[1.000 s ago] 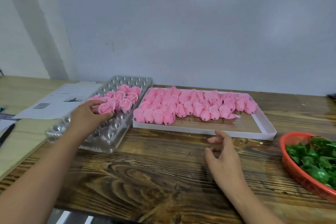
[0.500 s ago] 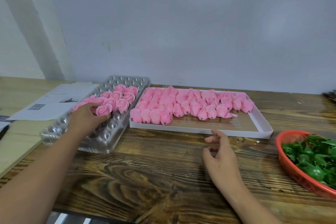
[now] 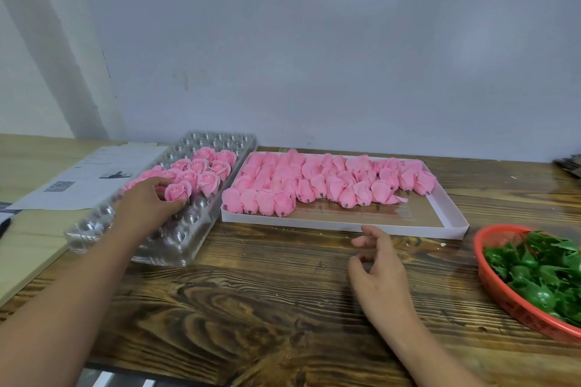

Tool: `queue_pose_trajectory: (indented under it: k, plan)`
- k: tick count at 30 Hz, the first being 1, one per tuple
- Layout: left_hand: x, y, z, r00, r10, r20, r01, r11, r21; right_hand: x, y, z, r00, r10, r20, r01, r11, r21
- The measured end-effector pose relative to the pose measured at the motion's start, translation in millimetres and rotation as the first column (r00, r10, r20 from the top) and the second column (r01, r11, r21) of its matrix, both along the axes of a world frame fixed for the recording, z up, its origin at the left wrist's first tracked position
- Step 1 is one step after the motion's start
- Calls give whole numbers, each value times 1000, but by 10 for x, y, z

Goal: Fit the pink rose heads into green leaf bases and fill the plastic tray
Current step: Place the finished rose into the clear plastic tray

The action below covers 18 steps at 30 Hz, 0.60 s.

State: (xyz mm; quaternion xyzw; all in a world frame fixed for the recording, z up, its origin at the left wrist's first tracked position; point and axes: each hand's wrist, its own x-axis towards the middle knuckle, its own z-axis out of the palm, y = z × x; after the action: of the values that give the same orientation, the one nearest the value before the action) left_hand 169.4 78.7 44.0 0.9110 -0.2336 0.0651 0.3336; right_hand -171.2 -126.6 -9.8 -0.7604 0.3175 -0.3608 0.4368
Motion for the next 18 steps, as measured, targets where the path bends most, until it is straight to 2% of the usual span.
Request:
queue_pose_trajectory:
  k: [8,11,13,18]
  plan:
    - [-182,21,124,999,27,17,-27,1000,-8,-14,18,43,1000,3,-9,-3,1000,-1]
    - [-312,29,192,993,81,87,-80,997,-11,-18,34,60,1000,-5,-1,5,1000,-2]
    - [-451,-19,208,982,103,161,-90,992,-89,-17,41,77,1000,-7,7,7,1000,10]
    - [-925,-331,65,970,-90,228,135,972,-191,-53,13,162,1000,13,-11,-13,1000,-13]
